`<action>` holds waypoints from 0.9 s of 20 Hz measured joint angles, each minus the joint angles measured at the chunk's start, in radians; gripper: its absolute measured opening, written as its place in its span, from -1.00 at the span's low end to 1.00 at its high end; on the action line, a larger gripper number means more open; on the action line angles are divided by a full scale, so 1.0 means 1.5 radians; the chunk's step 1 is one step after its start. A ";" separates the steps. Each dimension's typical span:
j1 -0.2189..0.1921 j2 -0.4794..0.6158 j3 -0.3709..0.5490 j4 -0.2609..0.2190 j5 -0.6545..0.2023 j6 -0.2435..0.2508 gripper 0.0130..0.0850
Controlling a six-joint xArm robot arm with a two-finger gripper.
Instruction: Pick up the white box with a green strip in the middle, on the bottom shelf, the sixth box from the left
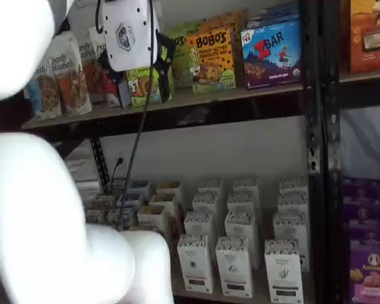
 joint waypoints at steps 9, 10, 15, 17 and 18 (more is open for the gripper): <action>-0.014 -0.022 0.032 -0.007 -0.054 -0.018 1.00; -0.009 -0.022 0.037 -0.018 -0.058 -0.016 1.00; -0.016 -0.032 0.099 -0.045 -0.118 -0.029 1.00; -0.027 -0.036 0.132 -0.040 -0.151 -0.037 1.00; -0.029 -0.037 0.147 -0.040 -0.166 -0.039 1.00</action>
